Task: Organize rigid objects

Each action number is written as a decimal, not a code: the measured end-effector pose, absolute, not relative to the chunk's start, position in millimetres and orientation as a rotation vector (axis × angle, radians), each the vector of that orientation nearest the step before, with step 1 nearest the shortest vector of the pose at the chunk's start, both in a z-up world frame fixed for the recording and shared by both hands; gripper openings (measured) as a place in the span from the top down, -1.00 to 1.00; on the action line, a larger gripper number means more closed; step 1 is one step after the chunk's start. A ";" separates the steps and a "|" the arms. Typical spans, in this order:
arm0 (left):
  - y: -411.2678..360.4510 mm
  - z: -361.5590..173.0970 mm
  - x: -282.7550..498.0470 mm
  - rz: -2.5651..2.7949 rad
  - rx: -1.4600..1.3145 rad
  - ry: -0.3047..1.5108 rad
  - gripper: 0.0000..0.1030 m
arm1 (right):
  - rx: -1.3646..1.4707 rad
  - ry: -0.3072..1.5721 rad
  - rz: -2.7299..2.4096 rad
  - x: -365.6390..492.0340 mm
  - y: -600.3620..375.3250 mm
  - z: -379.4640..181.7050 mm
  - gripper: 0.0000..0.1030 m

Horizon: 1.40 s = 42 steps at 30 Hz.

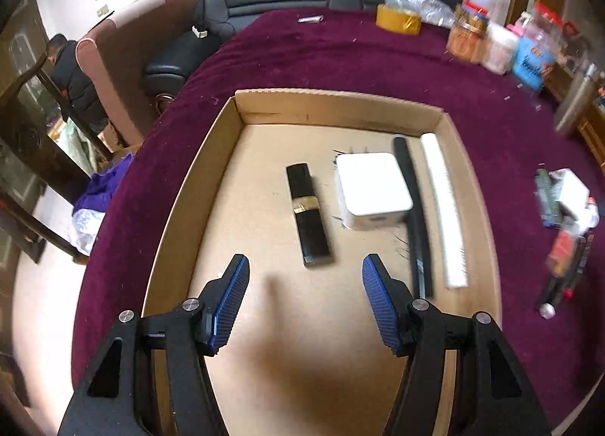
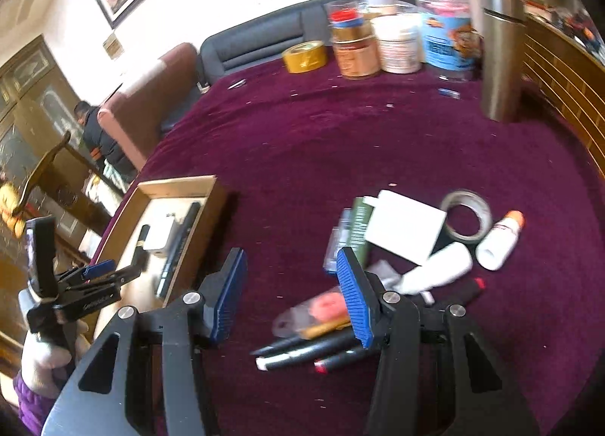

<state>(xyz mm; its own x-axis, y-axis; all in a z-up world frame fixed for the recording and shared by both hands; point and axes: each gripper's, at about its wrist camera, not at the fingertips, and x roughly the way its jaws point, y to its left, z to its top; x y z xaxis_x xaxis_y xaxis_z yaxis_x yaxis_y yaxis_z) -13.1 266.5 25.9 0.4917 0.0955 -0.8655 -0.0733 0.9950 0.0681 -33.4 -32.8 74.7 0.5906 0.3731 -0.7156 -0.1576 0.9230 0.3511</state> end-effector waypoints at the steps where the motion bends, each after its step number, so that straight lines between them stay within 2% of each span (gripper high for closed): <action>1: 265.8 23.3 -7.5 0.101 0.029 1.064 -0.09 | 0.269 0.890 0.304 -33.8 -37.5 73.9 0.07; 11: 257.3 15.8 45.0 0.116 0.043 1.071 0.06 | 0.339 0.900 0.240 -35.7 -74.9 67.9 0.07; 16: 266.0 42.7 12.0 0.105 0.004 1.012 0.05 | 0.316 0.855 0.220 -42.1 -82.7 74.5 0.05; 20: 268.8 41.5 -19.3 0.076 0.042 1.053 0.06 | 0.344 0.867 0.228 -39.7 -84.5 66.4 0.03; 21: 267.5 36.8 -21.1 0.071 0.055 1.072 0.12 | 0.353 0.873 0.230 -39.4 -85.0 64.1 0.03; 22: 266.3 31.4 -22.6 0.070 0.070 1.090 0.46 | 0.361 0.881 0.230 -39.0 -84.9 61.6 0.03; 24: 265.8 22.0 -14.3 0.074 0.071 1.135 0.87 | 0.362 0.891 0.230 -40.3 -84.9 58.9 0.03; 30: 268.7 24.4 25.9 0.148 0.052 1.076 0.87 | 0.363 0.847 0.190 -52.2 -106.6 77.0 0.03; 32: 265.2 36.5 20.9 0.138 0.028 1.035 0.83 | 0.357 0.798 0.165 -58.9 -118.9 90.0 0.03; 35: 249.6 60.9 -9.2 0.068 -0.019 0.957 0.30 | 0.299 0.653 0.103 -73.5 -132.3 110.2 -0.05; 36: 244.2 68.2 -19.6 0.056 -0.017 0.931 0.09 | 0.286 0.597 0.085 -78.6 -136.3 113.1 -0.36; 37: 237.4 76.3 -31.7 0.033 -0.021 0.901 0.02 | 0.288 0.515 0.076 -84.4 -144.3 112.7 -0.77; 39: 223.0 88.0 -48.9 -0.029 -0.042 0.864 -0.06 | 0.308 0.480 0.065 -81.6 -157.8 104.9 -0.89; 40: 213.2 93.4 -58.3 -0.071 -0.059 0.851 -0.22 | 0.316 0.536 0.027 -71.0 -168.1 93.2 -0.89; 42: 194.3 99.0 -63.6 -0.125 -0.062 0.841 -0.36 | 0.355 0.621 0.015 -55.3 -182.9 74.1 -0.88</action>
<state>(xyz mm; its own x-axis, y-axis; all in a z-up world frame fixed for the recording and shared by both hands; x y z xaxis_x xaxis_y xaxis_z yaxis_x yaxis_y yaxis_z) -63.6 194.3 99.0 0.6599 -0.1344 -0.7392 0.0856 0.9909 -0.1037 -55.3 -182.9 74.1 0.8151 0.1196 -0.5668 0.0913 0.9397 0.3296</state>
